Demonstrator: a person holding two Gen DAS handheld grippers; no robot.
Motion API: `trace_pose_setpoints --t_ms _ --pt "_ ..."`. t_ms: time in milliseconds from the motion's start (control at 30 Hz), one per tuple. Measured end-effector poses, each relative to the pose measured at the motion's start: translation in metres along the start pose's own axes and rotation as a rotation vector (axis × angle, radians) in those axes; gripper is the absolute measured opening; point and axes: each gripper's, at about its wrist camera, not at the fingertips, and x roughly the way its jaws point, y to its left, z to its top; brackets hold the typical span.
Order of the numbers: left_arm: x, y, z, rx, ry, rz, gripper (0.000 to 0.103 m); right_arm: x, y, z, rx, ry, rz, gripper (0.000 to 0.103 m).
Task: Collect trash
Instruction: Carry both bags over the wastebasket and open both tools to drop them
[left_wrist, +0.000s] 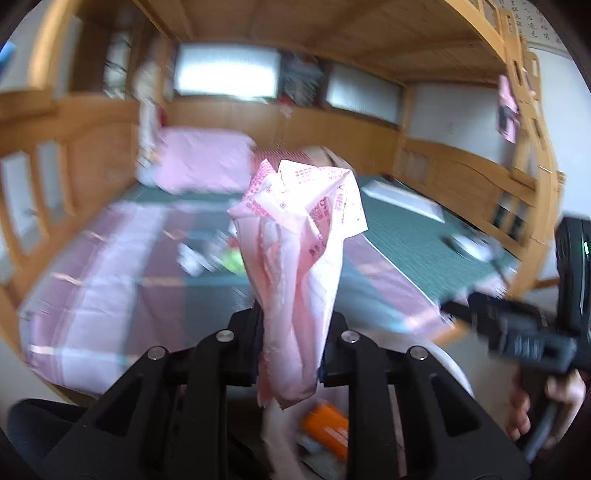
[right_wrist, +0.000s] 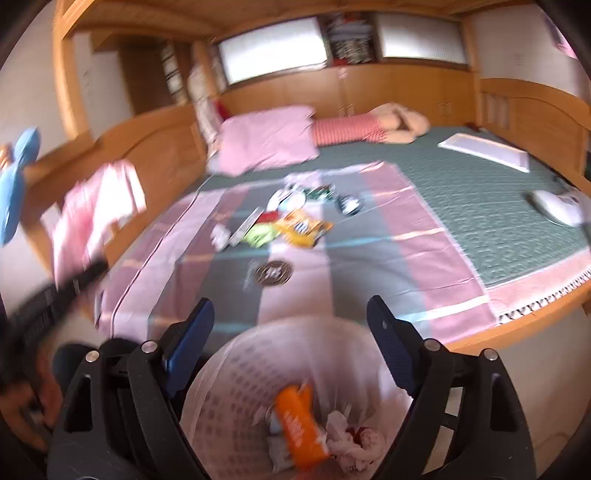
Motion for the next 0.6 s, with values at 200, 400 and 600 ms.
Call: trace_pose_setpoints --t_ms 200,400,600 --pt "0.055 -0.015 -0.037 0.038 0.291 -0.206 0.023 -0.011 -0.022 0.006 0.130 -0.061 -0.003 0.085" --pt "0.085 -0.034 -0.066 0.107 0.462 -0.304 0.024 -0.006 -0.025 0.005 0.151 -0.052 -0.007 0.085" --pt "0.089 -0.037 -0.067 0.136 0.467 -0.318 0.025 -0.004 -0.026 0.004 0.161 -0.045 -0.005 0.085"
